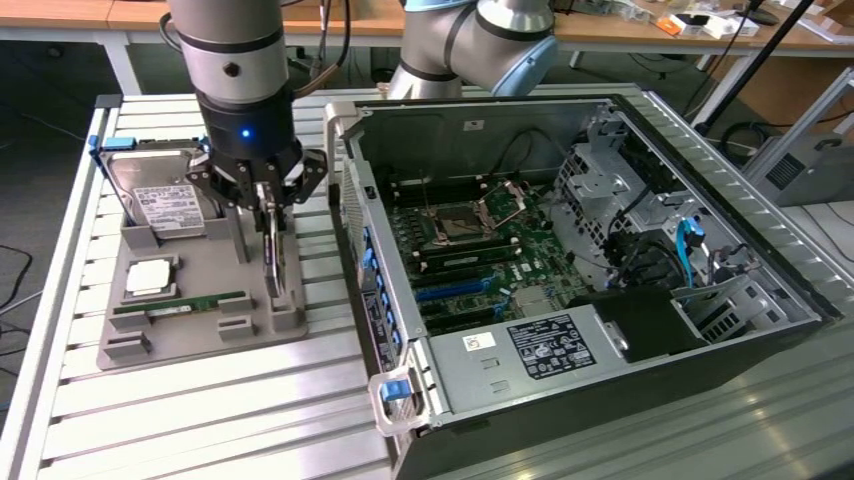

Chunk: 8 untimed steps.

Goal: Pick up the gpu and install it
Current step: 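Pick up the gpu and move the gpu toward the slot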

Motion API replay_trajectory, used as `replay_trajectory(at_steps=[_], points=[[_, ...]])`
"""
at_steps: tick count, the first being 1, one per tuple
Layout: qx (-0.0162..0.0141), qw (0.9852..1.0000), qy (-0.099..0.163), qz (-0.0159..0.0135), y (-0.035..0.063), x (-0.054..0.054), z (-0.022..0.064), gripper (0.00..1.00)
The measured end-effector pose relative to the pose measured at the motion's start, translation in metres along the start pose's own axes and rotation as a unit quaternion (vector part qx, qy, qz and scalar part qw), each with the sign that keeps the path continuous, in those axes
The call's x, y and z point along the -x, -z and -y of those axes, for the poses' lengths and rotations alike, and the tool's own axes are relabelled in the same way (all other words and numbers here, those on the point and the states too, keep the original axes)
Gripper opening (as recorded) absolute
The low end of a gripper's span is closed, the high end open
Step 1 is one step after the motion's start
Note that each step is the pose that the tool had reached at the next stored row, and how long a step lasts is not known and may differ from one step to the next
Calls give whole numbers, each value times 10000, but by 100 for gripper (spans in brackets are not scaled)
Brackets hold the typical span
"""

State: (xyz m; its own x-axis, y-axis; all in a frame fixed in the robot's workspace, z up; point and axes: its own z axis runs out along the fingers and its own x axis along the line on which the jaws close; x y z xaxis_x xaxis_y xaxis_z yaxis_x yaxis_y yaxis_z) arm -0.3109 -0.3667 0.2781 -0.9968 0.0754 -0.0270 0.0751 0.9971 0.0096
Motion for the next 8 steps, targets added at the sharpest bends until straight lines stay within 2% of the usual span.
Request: replay_trajectory(at_steps=[8], points=[[4,10000,0,0,23,1,0,27]])
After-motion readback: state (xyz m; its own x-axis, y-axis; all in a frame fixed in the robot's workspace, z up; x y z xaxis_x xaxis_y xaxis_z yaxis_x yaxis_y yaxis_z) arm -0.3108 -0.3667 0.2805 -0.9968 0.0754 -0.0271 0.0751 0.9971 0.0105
